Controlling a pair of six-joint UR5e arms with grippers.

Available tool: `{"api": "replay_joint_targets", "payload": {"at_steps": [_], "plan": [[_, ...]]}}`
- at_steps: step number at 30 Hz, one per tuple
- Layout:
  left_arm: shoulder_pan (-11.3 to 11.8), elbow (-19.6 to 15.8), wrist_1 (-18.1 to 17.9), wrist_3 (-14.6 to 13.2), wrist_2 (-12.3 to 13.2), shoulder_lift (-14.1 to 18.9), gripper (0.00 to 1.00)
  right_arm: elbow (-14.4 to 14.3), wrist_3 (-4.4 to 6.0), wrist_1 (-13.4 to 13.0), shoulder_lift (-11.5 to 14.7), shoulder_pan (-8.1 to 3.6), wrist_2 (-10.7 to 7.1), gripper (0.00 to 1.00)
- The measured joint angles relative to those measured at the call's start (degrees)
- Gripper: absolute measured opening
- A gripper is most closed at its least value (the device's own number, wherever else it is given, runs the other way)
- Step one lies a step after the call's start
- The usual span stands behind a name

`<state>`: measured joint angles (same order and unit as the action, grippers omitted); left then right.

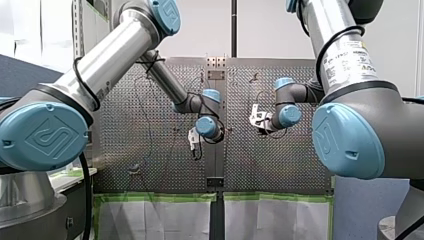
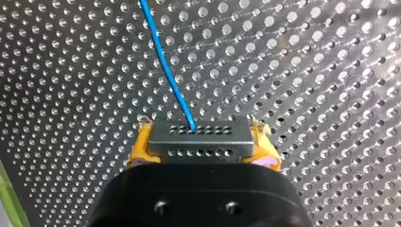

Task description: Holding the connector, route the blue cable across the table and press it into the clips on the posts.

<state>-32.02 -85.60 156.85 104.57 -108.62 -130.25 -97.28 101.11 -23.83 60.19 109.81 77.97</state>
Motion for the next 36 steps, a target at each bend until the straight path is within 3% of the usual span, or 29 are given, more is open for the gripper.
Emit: {"api": "replay_joint_targets", "payload": {"at_steps": [7,17,27,36], "plan": [[-2.06,0.0,3.47,-0.49,-2.23,1.49,0.0,0.09,-0.29,0.02,-0.01,-0.04,-0.01,0.0],[-1.56,0.1,0.96,0.59,-0.71,3.09,0.0,0.84,0.0,0.03,-0.15,-0.33,-0.54,0.0],[1.41,1.57,-0.78,0.53,2.31,0.04,0.0,1.86,0.15,0.18,-0.74,-1.15,-1.72,0.0],[4.36,4.17,-1.29,0.51,5.57,-0.63,0.0,4.56,0.23,0.33,-3.55,-1.55,-2.94,0.0]]}}
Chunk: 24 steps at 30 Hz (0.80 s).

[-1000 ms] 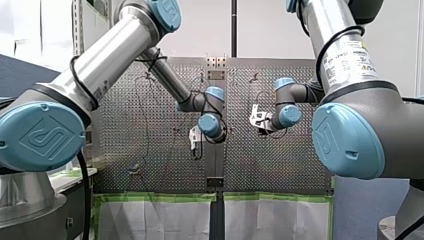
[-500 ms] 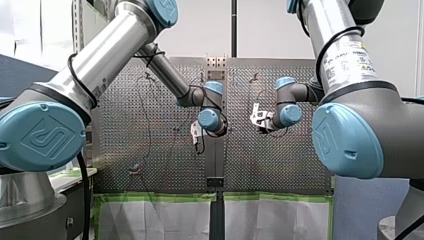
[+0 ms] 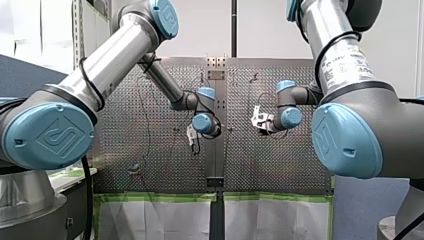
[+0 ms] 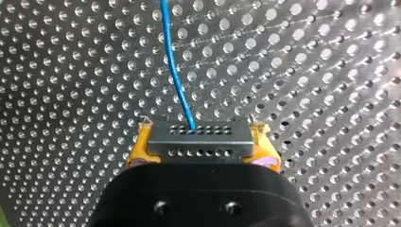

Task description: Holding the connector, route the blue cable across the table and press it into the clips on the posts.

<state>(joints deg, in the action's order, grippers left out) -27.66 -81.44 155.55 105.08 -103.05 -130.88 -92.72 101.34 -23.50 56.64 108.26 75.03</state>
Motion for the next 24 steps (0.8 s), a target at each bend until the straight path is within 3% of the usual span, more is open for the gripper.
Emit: {"api": "replay_joint_targets", "payload": {"at_steps": [6,7,8,9,11,13,14,15,16,20,24], "plan": [[0.56,0.95,0.97,-0.18,0.39,0.0,0.0,1.88,0.23,0.14,-0.58,-0.92,-0.48,0.0],[0.53,0.98,1.26,-0.28,0.37,0.0,0.03,2.05,0.24,0.16,-0.61,-1.04,-0.6,0.0],[0.44,1.0,1.71,-0.49,0.28,0.0,0.16,2.24,0.25,0.18,-0.64,-1.19,-0.78,0.0],[0.32,1.01,2.09,-0.74,0.11,0.01,0.16,2.36,0.26,0.21,-0.65,-1.29,-0.9,0.0],[-0.08,1.02,3.11,-1.49,-0.59,0.05,0.33,2.6,0.22,0.42,-0.67,-1.54,-1.07,0.0],[-0.5,1.02,3.98,-2.13,-1.35,0.05,0.33,2.72,0.1,0.68,-0.67,-1.79,-1.14,0.0],[-0.8,1.03,4.6,-2.51,-1.91,0.07,0.81,2.76,0.04,0.82,-0.67,-1.96,-1.16,0.0],[-1.06,1.03,5.05,-2.82,-2.35,0.09,0.81,2.79,0.0,0.9,-0.67,-2.1,-1.17,0.0],[-1.39,1.04,5.5,-3.19,-2.81,0.13,1.0,2.8,-0.02,0.96,-0.66,-2.23,-1.18,0.0],[-3.2,0.99,7.61,-4.85,-4.88,0.38,1.0,2.82,-0.11,1.19,-0.63,-2.82,-1.22,0.0],[-4.99,0.68,9.44,-4.75,-6.71,1.39,1.0,2.84,-0.47,1.36,-0.6,-3.42,-1.31,0.0]]}}
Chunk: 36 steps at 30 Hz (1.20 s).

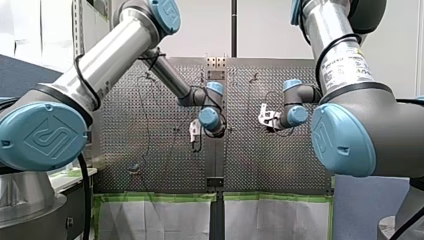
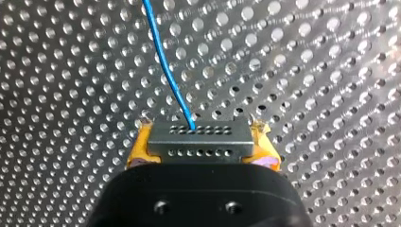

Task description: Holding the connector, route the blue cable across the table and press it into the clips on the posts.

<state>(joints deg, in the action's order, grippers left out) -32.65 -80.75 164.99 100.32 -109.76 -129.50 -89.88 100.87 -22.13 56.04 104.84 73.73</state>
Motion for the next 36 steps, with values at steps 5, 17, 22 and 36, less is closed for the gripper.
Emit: {"api": "replay_joint_targets", "payload": {"at_steps": [5,17,22,36], "plan": [[-2.36,-0.84,1.81,1.84,-2.37,2.11,1.0,0.0,-1.13,0.16,0.04,-0.8,-0.42,0.0],[-8.14,-1.08,1.37,4.05,-8.16,2.96,1.0,0.0,-2.26,0.23,0.08,-1.33,-2.59,0.0],[-10.72,0.21,-1.1,4.26,-10.73,2.46,1.0,0.06,-2.51,0.36,0.41,-1.78,-3.17,0.0],[-13.91,7.1,1.61,5.56,-16.74,-4.15,1.0,0.09,-2.74,0.84,1.12,-2.79,-4.14,0.0]]}}
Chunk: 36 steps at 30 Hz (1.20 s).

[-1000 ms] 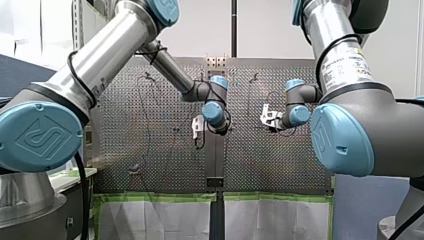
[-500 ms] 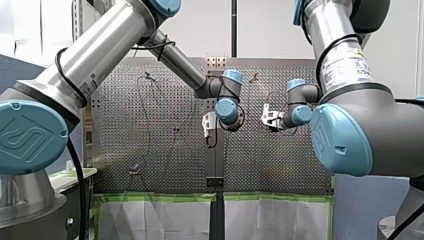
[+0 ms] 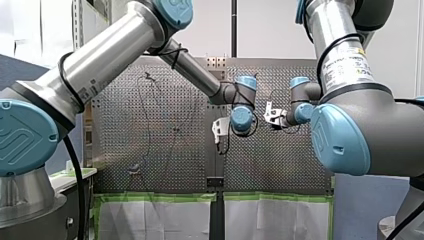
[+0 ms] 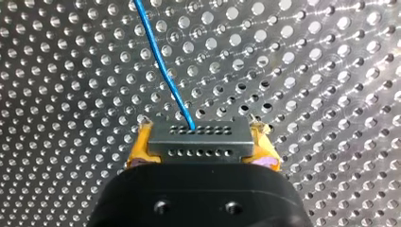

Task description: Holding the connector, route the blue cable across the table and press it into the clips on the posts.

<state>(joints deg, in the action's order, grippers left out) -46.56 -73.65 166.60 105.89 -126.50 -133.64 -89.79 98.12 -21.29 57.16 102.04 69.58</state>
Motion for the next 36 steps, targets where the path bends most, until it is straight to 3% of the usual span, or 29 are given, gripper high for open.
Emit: {"api": "replay_joint_targets", "payload": {"at_steps": [6,14,26,36], "plan": [[0.45,3.36,2.74,0.72,-0.23,-3.37,1.0,0.0,0.05,0.01,0.05,-0.14,-0.41,0.0],[0.26,7.94,3.22,1.14,-1.07,-7.59,1.0,0.0,0.06,-0.06,0.04,-0.21,-1.17,0.0],[-0.99,14.23,3.34,1.48,-4.85,-8.25,1.0,0.0,0.06,-0.1,0.03,-0.38,-1.28,0.0],[0.36,18.96,2.78,1.17,-3.63,-10.46,1.0,0.0,-0.01,-0.16,0.03,-0.37,-1.26,0.0]]}}
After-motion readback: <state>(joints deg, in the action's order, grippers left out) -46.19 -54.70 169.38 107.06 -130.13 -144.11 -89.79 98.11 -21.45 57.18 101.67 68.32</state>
